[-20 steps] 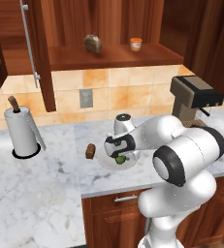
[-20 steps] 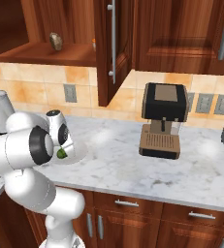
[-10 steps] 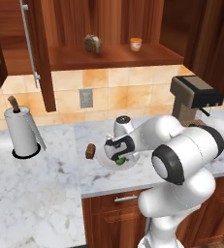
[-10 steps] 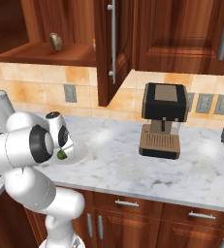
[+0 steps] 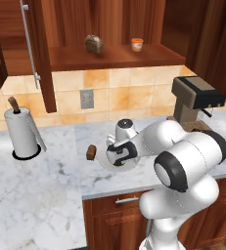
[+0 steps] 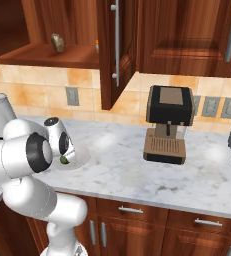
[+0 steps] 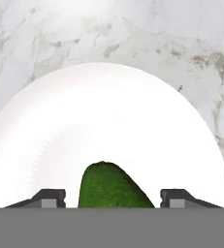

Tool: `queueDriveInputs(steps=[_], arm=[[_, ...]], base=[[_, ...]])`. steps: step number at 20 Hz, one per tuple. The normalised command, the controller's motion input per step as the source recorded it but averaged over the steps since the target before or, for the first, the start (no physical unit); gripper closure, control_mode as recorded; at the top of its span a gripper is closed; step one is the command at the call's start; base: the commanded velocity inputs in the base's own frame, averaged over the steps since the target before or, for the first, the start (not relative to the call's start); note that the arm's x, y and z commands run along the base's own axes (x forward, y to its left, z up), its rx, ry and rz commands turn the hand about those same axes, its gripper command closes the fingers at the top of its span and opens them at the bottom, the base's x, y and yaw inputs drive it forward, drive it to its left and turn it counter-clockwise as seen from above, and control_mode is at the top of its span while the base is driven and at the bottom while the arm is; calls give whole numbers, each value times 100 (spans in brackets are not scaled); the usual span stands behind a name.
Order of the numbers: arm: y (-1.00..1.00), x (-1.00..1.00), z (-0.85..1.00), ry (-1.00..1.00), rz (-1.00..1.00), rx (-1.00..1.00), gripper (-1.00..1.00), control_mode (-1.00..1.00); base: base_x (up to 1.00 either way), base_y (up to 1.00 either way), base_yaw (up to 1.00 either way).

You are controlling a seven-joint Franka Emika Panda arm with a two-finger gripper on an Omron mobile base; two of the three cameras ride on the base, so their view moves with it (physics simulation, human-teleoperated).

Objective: Pick the avocado and bread from the counter and place them on the plate. Then pick the jam from the cabinet and place it next to the plate. Lastly close the cabinet door.

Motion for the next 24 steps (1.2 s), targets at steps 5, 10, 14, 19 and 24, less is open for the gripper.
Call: queueDriveInputs(steps=[5,10,14,19,24], arm=[[0,0,18,-22,0,0,-100,-100],[0,0,21,-9,1,0,-100,-100],[0,0,21,10,7,-1,-100,-100],[-2,-1,32,6,4,-2,-100,-100],[0,0,31,0,2,-5,-100,-100]], base=[[0,0,0],[0,0,0],[0,0,0],[0,0,0],[0,0,0]])
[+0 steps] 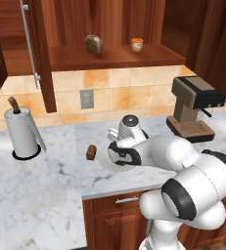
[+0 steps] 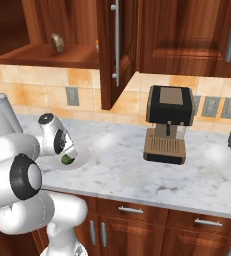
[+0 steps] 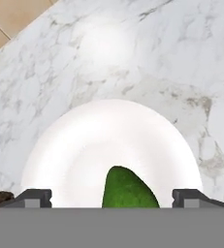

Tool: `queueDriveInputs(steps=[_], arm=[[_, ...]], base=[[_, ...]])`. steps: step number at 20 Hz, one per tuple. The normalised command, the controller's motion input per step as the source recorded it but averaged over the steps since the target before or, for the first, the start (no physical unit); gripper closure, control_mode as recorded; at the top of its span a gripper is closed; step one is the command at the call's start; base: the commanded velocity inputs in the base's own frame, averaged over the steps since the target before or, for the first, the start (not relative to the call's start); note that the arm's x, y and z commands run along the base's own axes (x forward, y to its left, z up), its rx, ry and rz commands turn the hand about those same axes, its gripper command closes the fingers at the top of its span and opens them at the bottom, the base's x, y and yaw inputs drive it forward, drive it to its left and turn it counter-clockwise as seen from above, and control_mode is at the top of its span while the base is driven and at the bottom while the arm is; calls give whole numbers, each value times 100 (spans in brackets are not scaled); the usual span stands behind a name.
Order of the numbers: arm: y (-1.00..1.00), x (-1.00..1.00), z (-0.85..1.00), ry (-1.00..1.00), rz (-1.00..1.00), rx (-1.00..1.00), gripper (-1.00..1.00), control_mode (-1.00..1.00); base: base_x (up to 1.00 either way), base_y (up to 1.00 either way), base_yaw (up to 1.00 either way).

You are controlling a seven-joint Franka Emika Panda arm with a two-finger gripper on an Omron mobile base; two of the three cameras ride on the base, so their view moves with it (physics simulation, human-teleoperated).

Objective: Pick the avocado and bread from the counter and place them on the plate. Then pick the jam from the cabinet and place it next to the plate. Lastly close the cabinet door.

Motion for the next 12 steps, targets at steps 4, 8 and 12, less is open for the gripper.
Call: queueDriveInputs(steps=[4,8,12], arm=[[0,-10,49,1,9,0,-100,-100],[0,-15,29,0,17,0,-100,-100],[0,-9,3,0,20,-2,-100,-100]], base=[[0,0,0],[0,0,0],[0,0,0]])
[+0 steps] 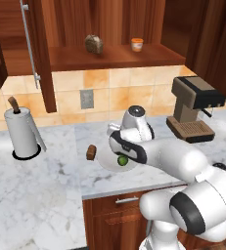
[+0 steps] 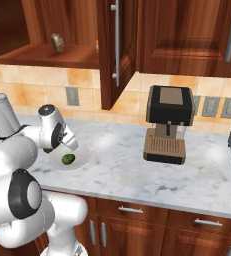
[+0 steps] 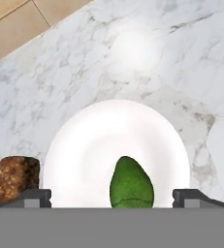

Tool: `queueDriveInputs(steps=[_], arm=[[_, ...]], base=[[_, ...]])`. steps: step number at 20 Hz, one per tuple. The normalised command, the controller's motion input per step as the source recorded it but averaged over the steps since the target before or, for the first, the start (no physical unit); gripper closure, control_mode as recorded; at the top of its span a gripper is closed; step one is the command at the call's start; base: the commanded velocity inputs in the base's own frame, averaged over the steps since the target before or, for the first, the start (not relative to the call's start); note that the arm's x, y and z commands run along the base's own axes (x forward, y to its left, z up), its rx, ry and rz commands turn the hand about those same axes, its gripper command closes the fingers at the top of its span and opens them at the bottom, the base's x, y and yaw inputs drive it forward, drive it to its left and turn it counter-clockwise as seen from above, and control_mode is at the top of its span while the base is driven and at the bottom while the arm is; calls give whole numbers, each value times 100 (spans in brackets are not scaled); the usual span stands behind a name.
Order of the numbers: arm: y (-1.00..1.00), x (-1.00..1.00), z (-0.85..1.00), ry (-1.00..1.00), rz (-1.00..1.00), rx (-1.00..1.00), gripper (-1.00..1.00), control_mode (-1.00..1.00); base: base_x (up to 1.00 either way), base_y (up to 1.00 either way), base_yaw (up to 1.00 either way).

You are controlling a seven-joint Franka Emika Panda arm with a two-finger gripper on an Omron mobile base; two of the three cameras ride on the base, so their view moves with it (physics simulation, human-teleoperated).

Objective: Pick the avocado and bread from the counter and place them on the plate. Then pick the jam from the cabinet and place it next to the plate. Lastly close the cabinet door.

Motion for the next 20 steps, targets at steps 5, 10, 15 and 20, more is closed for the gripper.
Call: queueDriveInputs(steps=[5,10,15,20], arm=[[17,-1,0,-3,18,-2,-100,-100],[31,-3,1,-3,12,-3,-100,-100],[38,0,1,0,5,-1,-100,-100],[42,0,2,-2,2,0,-100,-100]], base=[[0,0,0],[0,0,0],[0,0,0],[0,0,0]])
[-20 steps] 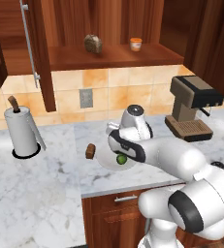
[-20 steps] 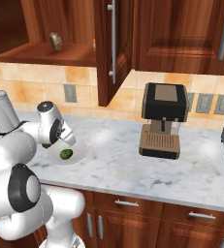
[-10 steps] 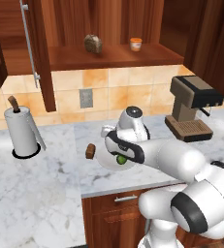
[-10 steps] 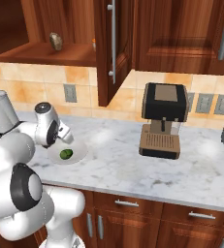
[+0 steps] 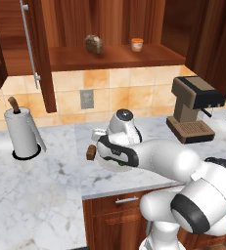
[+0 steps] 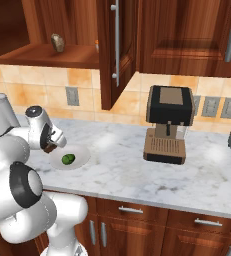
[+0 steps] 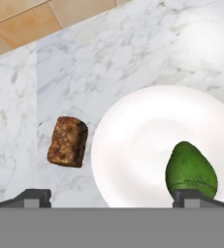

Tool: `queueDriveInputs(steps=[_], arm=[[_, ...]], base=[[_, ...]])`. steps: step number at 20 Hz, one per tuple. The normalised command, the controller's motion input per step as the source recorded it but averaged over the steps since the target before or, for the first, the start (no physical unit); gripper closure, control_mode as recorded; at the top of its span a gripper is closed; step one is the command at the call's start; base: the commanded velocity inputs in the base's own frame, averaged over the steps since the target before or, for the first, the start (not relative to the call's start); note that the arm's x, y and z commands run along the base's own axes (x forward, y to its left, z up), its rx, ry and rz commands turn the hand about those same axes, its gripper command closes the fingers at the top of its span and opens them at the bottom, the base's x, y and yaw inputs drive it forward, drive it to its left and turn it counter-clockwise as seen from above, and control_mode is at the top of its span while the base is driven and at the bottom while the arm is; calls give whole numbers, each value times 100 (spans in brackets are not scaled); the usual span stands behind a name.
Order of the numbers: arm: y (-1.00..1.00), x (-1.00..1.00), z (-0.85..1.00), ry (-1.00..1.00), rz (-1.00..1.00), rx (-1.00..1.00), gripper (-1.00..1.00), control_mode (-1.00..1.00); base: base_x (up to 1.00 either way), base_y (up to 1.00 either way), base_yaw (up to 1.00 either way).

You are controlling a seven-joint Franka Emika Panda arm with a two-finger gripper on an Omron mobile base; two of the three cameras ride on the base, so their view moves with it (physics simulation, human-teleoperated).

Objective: Pick the avocado and bread from the counter and place them on the plate. Then pick the jam from the cabinet and place it next to the plate. Lastly close the cabinet door.

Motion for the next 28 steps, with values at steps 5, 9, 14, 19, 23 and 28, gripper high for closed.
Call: queueDriveInputs(steps=[5,9,14,19,23,28], arm=[[33,0,0,-2,0,0,-100,-100],[32,0,0,0,0,-1,-100,-100],[14,4,0,0,1,0,-100,-100],[2,7,0,0,0,-1,-100,-100],[1,15,-2,0,0,-1,-100,-100],[5,11,-10,0,0,-1,-100,-100]], base=[[0,0,0],[0,0,0],[0,0,0],[0,0,0],[0,0,0],[0,0,0]])
